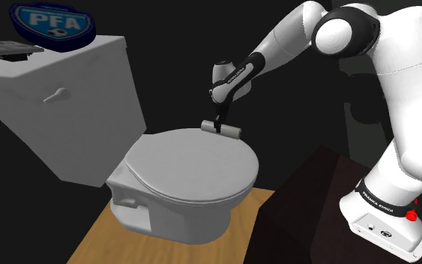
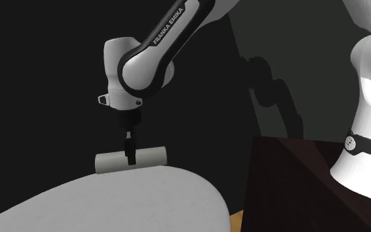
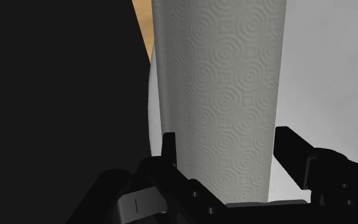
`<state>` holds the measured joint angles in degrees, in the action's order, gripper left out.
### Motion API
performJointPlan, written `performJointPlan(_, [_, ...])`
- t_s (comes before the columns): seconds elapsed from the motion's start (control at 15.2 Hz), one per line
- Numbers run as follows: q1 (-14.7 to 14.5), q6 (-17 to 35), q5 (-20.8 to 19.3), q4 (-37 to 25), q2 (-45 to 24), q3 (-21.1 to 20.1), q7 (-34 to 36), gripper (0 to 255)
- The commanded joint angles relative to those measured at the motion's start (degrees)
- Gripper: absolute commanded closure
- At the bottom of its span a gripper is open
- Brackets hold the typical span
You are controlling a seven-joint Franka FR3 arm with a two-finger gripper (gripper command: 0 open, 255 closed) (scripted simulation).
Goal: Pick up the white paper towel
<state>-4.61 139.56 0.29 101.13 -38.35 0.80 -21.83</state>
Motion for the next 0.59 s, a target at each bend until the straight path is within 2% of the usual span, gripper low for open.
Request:
performJointPlan(0.0, [-0.07,-1.06,-0.02,0.17,1.21,0.01,0.08,255])
performJointPlan(0.53, [-0.11,-5.2,-0.08,0.35,5.54,0.06,0.1,255])
